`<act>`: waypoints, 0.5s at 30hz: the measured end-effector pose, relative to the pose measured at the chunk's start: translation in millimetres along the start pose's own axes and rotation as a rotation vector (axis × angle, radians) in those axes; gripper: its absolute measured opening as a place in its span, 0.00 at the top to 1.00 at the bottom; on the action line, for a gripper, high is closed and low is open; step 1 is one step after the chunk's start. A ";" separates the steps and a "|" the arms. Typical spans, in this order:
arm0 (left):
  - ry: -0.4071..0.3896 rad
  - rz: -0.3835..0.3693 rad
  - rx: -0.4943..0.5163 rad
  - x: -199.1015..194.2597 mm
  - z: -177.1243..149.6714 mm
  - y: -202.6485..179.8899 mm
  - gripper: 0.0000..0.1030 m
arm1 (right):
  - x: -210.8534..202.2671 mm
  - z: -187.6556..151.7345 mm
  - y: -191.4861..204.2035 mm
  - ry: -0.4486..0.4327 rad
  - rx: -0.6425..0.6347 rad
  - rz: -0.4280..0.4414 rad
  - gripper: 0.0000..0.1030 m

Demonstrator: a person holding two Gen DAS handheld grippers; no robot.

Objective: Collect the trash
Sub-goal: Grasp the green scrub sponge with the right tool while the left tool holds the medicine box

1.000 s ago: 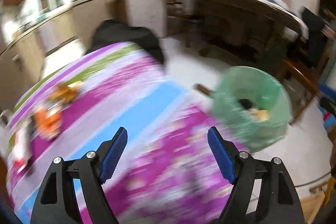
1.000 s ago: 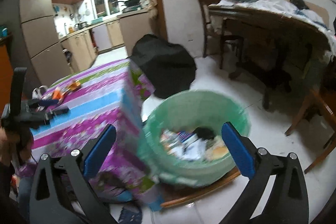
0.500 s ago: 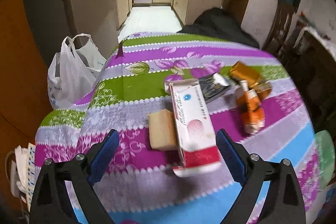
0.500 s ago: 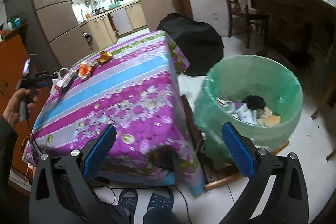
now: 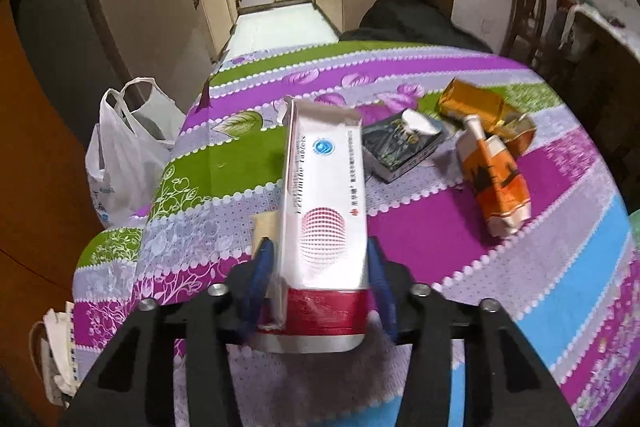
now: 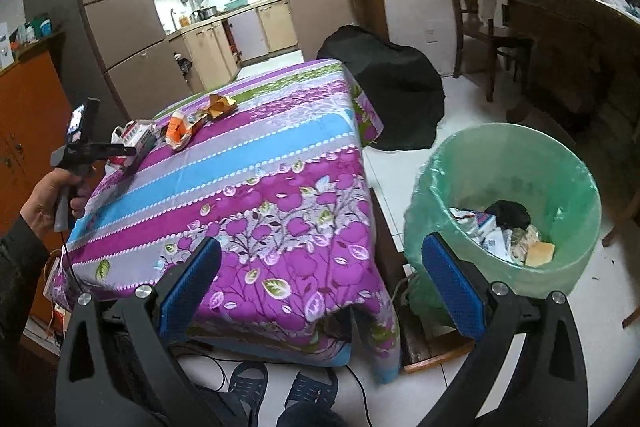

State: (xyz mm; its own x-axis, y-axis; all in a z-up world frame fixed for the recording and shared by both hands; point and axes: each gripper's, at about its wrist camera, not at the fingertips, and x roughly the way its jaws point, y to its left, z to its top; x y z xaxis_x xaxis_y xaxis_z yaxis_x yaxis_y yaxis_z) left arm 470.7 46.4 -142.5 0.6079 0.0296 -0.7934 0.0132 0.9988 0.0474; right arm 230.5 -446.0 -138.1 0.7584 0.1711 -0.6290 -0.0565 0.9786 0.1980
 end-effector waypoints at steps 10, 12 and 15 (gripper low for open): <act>-0.186 -0.148 -0.101 -89.0 -36.5 55.8 0.60 | 21.7 18.0 55.6 0.007 -0.102 0.132 0.11; -0.190 -0.116 -0.134 -93.0 -46.6 69.9 0.60 | 30.3 25.5 73.3 0.013 -0.120 0.191 0.17; -0.185 -0.090 -0.165 -93.8 -58.4 84.4 0.60 | 54.2 41.7 111.3 0.049 -0.147 0.297 0.36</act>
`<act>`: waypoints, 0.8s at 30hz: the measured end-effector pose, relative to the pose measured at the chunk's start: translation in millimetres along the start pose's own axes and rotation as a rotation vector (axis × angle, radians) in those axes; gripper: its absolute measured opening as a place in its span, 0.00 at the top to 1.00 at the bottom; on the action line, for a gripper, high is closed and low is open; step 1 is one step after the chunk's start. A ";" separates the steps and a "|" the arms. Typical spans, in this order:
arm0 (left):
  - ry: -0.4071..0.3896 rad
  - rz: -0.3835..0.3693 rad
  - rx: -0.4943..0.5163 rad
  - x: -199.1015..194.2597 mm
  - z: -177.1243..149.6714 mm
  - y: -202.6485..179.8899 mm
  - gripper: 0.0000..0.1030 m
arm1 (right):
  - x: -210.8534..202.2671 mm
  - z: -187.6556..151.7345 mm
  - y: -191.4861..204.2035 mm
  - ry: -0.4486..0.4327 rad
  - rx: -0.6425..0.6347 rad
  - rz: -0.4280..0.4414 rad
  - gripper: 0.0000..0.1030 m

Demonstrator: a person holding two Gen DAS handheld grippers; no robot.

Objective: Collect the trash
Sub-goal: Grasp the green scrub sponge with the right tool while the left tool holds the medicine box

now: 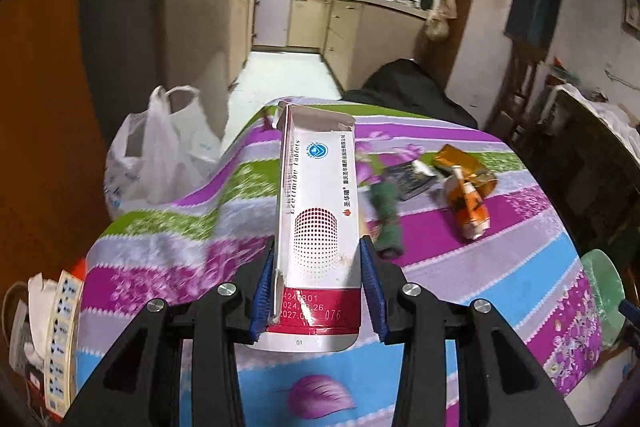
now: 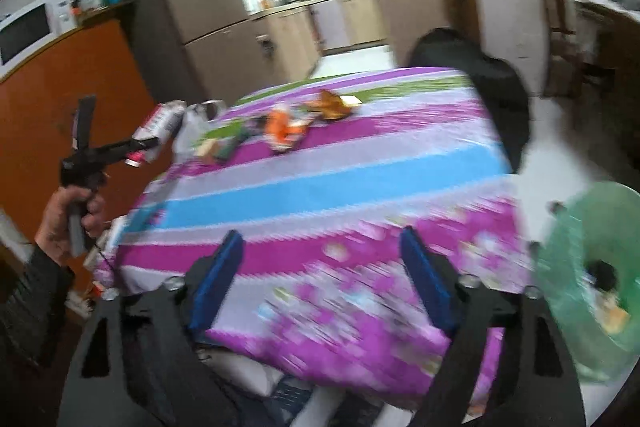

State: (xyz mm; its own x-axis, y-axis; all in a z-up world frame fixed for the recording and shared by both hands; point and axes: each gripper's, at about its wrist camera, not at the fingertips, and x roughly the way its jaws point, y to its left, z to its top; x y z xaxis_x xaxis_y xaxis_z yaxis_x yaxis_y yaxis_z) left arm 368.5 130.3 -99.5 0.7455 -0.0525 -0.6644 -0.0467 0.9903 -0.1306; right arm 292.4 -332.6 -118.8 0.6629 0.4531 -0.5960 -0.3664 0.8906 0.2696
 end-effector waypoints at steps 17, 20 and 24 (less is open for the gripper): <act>-0.012 0.014 -0.064 17.8 -7.5 24.8 0.60 | 267.5 114.8 126.3 0.258 -0.039 0.068 0.56; -0.010 0.001 -0.068 22.0 -7.3 25.8 0.60 | 287.1 118.3 130.6 0.278 -0.058 0.033 0.56; -0.014 -0.006 -0.064 26.4 -7.4 21.4 0.60 | 305.2 114.5 133.4 0.300 -0.099 -0.039 0.59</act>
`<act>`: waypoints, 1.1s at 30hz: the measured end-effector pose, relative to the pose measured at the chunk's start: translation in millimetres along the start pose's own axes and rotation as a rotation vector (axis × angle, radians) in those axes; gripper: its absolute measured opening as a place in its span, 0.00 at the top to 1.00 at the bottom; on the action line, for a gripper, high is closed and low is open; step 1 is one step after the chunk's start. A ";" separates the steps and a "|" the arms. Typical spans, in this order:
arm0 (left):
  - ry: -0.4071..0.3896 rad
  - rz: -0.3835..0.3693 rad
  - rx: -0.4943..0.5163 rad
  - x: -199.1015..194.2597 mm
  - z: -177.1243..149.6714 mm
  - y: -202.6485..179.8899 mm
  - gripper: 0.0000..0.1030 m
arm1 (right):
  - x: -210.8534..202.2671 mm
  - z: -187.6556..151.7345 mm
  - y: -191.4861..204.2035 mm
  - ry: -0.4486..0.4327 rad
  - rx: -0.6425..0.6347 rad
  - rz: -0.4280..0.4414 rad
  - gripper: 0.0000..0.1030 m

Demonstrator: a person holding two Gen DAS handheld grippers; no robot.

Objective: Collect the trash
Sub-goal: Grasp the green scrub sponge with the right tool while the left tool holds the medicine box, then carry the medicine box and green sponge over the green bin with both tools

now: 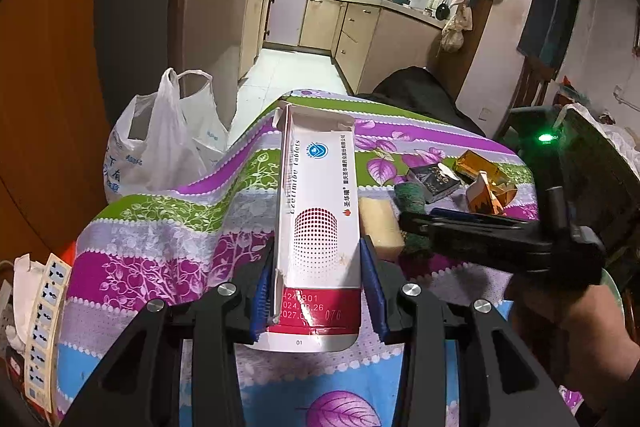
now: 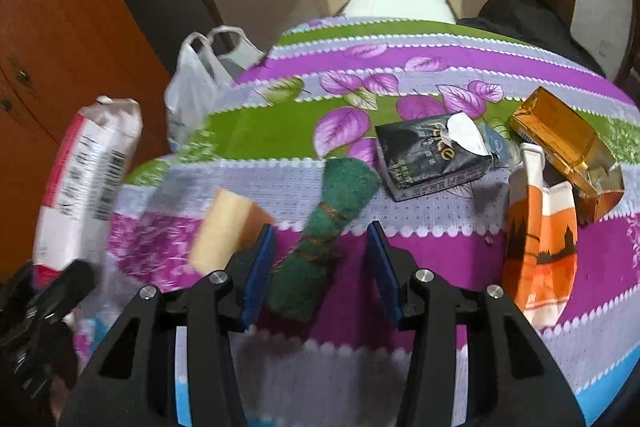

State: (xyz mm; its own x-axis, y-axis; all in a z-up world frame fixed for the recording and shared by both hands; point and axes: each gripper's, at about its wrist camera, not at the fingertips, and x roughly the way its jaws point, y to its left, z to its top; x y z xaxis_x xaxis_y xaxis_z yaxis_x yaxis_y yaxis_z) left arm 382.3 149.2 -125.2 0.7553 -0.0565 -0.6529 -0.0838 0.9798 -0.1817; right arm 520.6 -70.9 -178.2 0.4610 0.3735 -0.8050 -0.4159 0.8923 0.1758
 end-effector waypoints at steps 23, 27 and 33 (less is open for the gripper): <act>-0.143 -0.113 0.110 -92.6 -29.0 -103.4 0.60 | -234.4 -125.9 -49.5 -0.430 0.002 -0.177 0.86; -0.148 -0.198 0.168 -115.1 -41.6 -154.7 0.60 | -275.8 -153.5 -61.6 -0.480 0.006 -0.253 0.86; -0.143 -0.290 0.235 -133.3 -52.5 -226.2 0.60 | -330.5 -180.1 -95.7 -0.539 0.056 -0.349 0.86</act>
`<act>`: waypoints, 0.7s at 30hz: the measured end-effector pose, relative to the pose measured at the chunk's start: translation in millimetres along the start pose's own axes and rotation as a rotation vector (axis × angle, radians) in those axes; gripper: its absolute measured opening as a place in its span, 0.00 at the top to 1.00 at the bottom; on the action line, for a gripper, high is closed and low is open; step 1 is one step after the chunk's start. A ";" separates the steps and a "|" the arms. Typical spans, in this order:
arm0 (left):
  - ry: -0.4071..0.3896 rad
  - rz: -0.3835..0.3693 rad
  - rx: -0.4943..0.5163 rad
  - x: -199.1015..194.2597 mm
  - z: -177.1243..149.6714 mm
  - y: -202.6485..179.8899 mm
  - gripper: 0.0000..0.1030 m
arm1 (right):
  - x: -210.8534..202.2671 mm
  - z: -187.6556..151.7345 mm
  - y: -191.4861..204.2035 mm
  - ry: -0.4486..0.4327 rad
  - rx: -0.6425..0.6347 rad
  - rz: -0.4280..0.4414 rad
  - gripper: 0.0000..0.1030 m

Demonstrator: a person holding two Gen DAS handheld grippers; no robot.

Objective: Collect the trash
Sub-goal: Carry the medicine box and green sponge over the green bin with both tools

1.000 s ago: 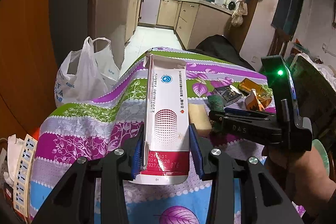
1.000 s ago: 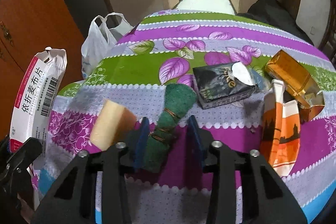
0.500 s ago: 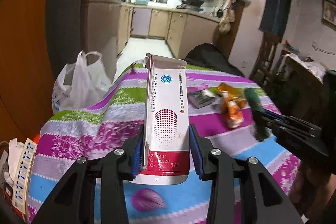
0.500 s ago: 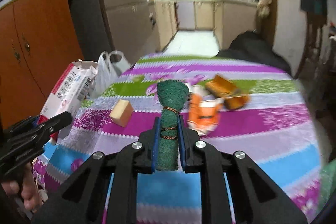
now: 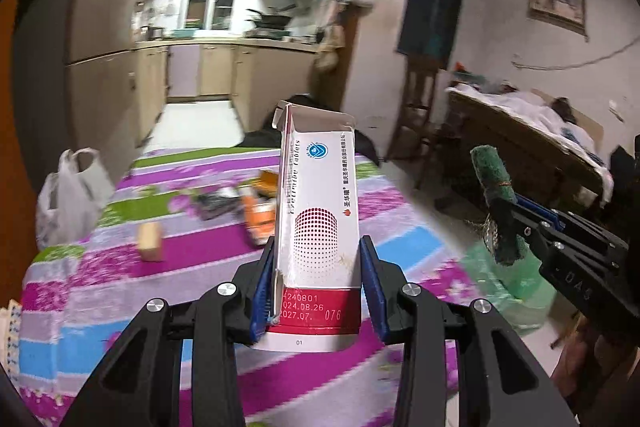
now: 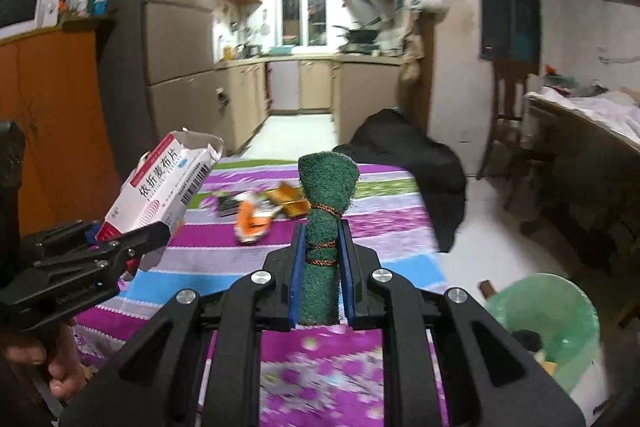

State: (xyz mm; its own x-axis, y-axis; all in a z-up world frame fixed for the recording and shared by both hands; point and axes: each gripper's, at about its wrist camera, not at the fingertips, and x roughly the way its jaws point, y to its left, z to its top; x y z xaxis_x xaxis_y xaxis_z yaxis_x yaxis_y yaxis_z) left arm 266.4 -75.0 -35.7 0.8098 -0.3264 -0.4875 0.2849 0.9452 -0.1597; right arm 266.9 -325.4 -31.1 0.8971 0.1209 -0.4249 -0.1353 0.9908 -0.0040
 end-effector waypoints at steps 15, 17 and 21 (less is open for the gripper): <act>0.068 -0.258 0.147 59.4 25.1 -201.0 0.61 | -57.7 -22.2 -157.2 0.026 0.127 -0.249 0.86; 0.094 -0.284 0.165 75.3 25.4 -223.2 0.61 | -58.6 -28.0 -177.8 0.046 0.150 -0.269 0.86; 0.161 -0.342 0.199 108.4 26.4 -266.3 0.60 | -51.6 -40.7 -219.8 0.113 0.206 -0.293 0.86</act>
State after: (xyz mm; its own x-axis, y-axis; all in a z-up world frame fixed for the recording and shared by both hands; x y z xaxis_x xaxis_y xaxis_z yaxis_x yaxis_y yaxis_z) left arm 291.8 -362.3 -23.3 0.5659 -0.5998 -0.5657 0.6292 0.7575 -0.1739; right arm 233.2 -552.0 -45.1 0.8317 -0.1660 -0.5298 0.2182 0.9752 0.0370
